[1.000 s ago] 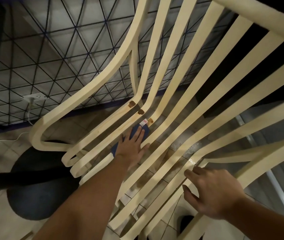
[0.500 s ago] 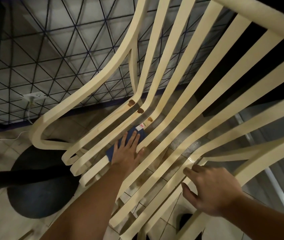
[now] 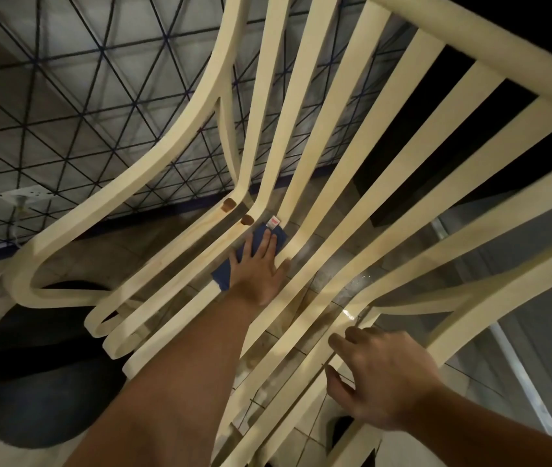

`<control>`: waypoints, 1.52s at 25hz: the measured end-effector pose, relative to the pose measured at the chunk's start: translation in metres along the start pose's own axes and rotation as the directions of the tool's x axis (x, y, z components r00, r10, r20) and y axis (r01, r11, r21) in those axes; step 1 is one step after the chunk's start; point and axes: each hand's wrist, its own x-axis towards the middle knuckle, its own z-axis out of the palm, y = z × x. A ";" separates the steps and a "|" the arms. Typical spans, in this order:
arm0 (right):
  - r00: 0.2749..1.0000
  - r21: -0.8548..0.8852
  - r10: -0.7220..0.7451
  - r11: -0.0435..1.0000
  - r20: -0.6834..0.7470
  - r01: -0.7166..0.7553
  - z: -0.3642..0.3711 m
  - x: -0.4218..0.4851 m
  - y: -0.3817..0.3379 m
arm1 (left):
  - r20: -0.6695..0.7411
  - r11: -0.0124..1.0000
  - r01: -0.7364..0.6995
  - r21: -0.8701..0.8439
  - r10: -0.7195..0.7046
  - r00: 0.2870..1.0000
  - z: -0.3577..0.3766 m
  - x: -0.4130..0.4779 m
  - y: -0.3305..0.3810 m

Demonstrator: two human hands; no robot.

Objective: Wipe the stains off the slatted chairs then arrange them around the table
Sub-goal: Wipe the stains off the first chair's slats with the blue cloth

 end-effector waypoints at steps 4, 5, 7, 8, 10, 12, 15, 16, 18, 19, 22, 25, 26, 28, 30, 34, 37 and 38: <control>1.000 0.004 0.012 1.000 -0.006 -0.012 -0.001 -0.001 -0.002 | -0.006 1.000 0.008 -0.023 -0.008 1.000 0.009 -0.013 -0.016; 1.000 0.003 0.019 1.000 -0.007 -0.019 -0.002 -0.002 -0.002 | -0.011 0.999 0.019 -0.039 -0.019 1.000 0.012 -0.020 -0.023; 0.999 -0.019 0.035 0.999 -0.012 -0.035 -0.002 -0.002 -0.004 | -0.037 0.998 0.046 -0.051 -0.048 0.998 0.019 -0.042 -0.040; 0.999 -0.031 0.042 0.999 -0.018 -0.042 -0.001 -0.002 -0.004 | -0.049 0.997 0.059 -0.054 -0.062 0.997 0.023 -0.057 -0.050; 0.998 -0.043 0.050 0.998 -0.028 -0.052 -0.001 -0.003 -0.004 | -0.044 0.996 0.073 -0.048 -0.075 0.996 0.031 -0.092 -0.072; 0.998 -0.040 0.054 0.998 -0.033 -0.055 -0.001 -0.004 -0.005 | -0.020 0.998 0.069 -0.012 -0.069 0.997 0.036 -0.125 -0.095; 0.997 -0.026 0.058 0.998 -0.046 -0.059 0.000 -0.004 -0.005 | 0.009 0.996 0.082 0.018 -0.083 0.997 0.040 -0.148 -0.116; 0.997 -0.021 0.061 0.998 -0.050 -0.062 0.001 -0.004 -0.004 | 0.006 0.996 0.088 0.024 -0.088 0.996 0.040 -0.148 -0.116; 0.997 -0.013 0.064 0.998 -0.049 -0.064 0.001 -0.004 -0.005 | -0.006 0.995 0.096 0.027 -0.096 0.995 0.039 -0.141 -0.110; 0.997 -0.012 0.062 0.998 -0.046 -0.062 0.001 -0.004 -0.005 | -0.006 0.995 0.093 0.031 -0.093 0.996 0.037 -0.134 -0.104; 0.998 -0.005 0.047 0.999 -0.045 -0.047 -0.001 -0.003 -0.003 | 0.006 0.997 0.078 0.022 -0.078 0.997 0.024 -0.106 -0.078; 0.999 0.016 0.032 0.999 -0.042 -0.031 -0.002 -0.003 -0.002 | 0.009 0.998 0.064 -0.027 -0.064 0.998 0.008 -0.067 -0.048; 0.999 0.023 0.026 0.999 -0.041 -0.025 -0.002 -0.003 -0.002 | 0.017 0.998 0.050 -0.049 -0.049 0.999 0.004 -0.051 -0.040; 0.999 0.032 0.017 0.999 -0.046 -0.016 -0.003 -0.003 -0.001 | 0.019 0.993 0.008 -0.119 -0.006 1.000 -0.002 -0.020 -0.028; 0.999 0.026 0.008 1.000 -0.044 -0.007 -0.002 -0.003 -0.001 | 0.028 0.985 -0.031 -0.169 0.036 0.999 -0.001 0.003 -0.020; 1.000 0.019 0.007 1.000 -0.007 -0.006 -0.003 -0.002 0.000 | -0.002 0.999 -0.011 -0.032 0.011 1.000 0.010 0.008 -0.014; 1.000 0.022 -0.001 1.000 0.006 0.000 -0.006 -0.002 -0.001 | -0.100 0.999 0.003 -0.039 -0.007 0.995 0.015 -0.013 -0.027; 1.000 0.026 -0.002 1.000 0.013 0.001 -0.007 -0.003 -0.001 | -0.150 0.999 0.008 -0.045 -0.014 0.989 0.020 -0.022 -0.037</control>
